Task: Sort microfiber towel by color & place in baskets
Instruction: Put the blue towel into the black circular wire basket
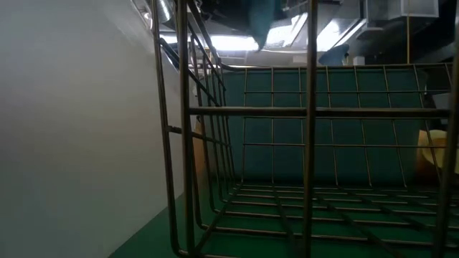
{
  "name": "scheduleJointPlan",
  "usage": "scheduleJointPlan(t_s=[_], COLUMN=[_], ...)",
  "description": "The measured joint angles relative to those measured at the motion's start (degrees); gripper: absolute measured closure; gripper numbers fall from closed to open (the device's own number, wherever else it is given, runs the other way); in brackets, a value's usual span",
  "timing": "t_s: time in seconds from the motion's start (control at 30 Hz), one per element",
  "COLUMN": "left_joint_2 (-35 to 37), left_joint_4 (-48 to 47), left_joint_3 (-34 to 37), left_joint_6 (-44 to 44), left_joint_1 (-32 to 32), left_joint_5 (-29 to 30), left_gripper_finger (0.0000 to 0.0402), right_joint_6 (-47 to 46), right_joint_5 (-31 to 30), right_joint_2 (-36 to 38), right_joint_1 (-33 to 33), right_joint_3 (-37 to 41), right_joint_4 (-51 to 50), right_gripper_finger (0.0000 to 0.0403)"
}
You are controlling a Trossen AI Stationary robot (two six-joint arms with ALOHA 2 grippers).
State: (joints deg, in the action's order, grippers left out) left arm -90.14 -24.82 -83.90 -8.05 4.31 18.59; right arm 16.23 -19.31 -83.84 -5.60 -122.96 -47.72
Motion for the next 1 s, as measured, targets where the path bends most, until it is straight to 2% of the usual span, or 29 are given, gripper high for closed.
scheduleJointPlan(t_s=[0.2, 0.3, 0.4, 0.67, 0.87, 0.93, 1.0], left_joint_2=[1.6, 3.33, 5.26, 10.07, 11.25, 11.21, 11.24], left_joint_4=[-0.86, -3.42, -6.79, -17.46, -20.44, -21.11, -21.77], left_joint_3=[0.07, 0.05, 0.04, 0.04, 0.04, 0.04, 0.04], left_joint_6=[0.01, 0.49, 3.29, 9.75, 13.3, 13.94, 13.94], left_joint_1=[-0.02, -0.03, -0.26, -2.28, -4.55, -5.35, -6.1], left_joint_5=[0.0, -0.02, -0.04, -0.11, -0.2, -0.26, -0.24], left_gripper_finger=[0.0266, 0.0266, 0.0266, 0.0266, 0.0266, 0.0266, 0.0266], right_joint_6=[0.12, 0.13, 0.12, 0.56, 0.58, 0.56, 0.58], right_joint_5=[14.32, 21.41, 25.58, 25.54, 15.56, 16.66, 21.13], right_joint_2=[-5.12, -8.98, -12.81, -20.41, -23.11, -23.27, -23.25], right_joint_1=[-12.04, -16.14, -18.85, -23.02, -25.76, -26.81, -27.64], right_joint_3=[0.0, 0.02, 0.04, 0.04, 0.04, 0.04, 0.04], right_joint_4=[-1.85, -2.07, -2.66, -7.72, -8.1, -9.36, -11.71], right_gripper_finger=[0.0402, 0.0402, 0.0402, 0.0402, 0.0402, 0.0402, 0.0402])
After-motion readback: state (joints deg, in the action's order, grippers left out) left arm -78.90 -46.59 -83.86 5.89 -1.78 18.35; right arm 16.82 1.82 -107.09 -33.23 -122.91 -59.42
